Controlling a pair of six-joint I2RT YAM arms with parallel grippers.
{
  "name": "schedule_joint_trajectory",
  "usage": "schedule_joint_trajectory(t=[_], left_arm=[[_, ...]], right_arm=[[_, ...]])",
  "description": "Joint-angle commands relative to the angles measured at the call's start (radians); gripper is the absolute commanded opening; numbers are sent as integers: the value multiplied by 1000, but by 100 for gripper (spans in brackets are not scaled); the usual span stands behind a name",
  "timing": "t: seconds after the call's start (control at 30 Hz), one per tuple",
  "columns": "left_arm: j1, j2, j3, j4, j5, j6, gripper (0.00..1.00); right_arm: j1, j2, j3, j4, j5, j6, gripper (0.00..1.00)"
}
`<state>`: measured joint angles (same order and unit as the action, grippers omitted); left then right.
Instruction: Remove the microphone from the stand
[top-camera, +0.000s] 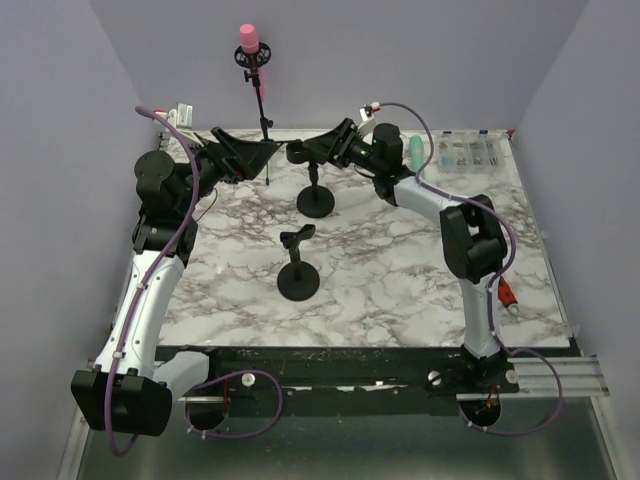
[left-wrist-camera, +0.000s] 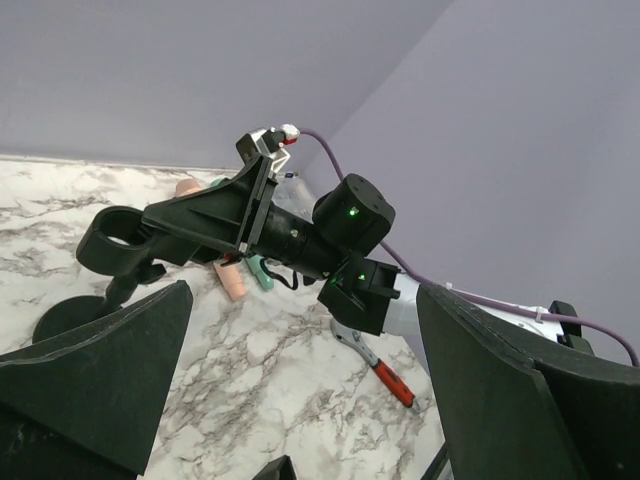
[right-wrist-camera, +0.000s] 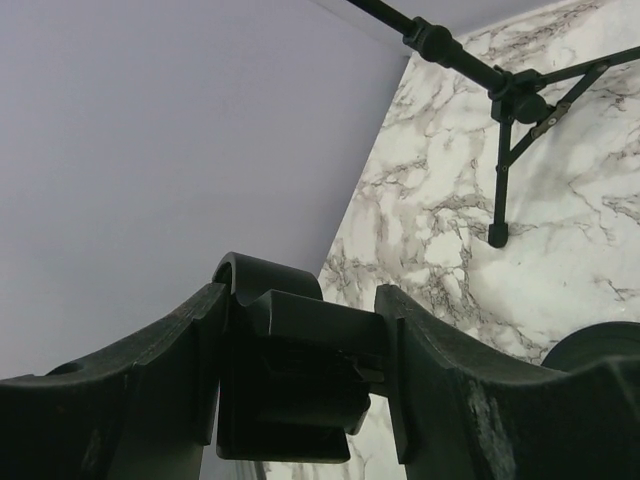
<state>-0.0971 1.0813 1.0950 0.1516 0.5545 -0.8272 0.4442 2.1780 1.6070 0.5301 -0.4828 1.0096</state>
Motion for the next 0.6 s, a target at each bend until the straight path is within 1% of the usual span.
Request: schedule_joint_trajectory(t=[0.0, 0.13, 0.23, 0.27, 0.3, 0.37, 0.43, 0.47, 0.57], left_arm=[[8, -8, -9, 26, 21, -1, 97], [7, -7, -11, 28, 20, -1, 97], [8, -10, -9, 21, 12, 8, 97], [8, -11, -9, 20, 11, 10, 97], [8, -9, -9, 20, 11, 10, 97], [8, -3, -11, 20, 11, 9, 97], [8, 5, -12, 26, 16, 4, 97], [8, 8, -12, 27, 18, 4, 97], [7, 12, -12, 21, 8, 17, 97]], right_arm=[[-13, 129, -78, -287, 43, -163, 61], [-14, 134, -67, -288, 28, -165, 63], [-14, 125, -49, -292, 6, -163, 67], [-13, 117, -42, -298, -3, -166, 70], [-13, 108, -30, -302, -10, -170, 75], [-14, 83, 1, -320, -22, -193, 88], [-13, 59, 59, -381, -9, -230, 99], [-13, 52, 107, -413, 1, -250, 100], [-13, 49, 256, -556, 16, -310, 100]])
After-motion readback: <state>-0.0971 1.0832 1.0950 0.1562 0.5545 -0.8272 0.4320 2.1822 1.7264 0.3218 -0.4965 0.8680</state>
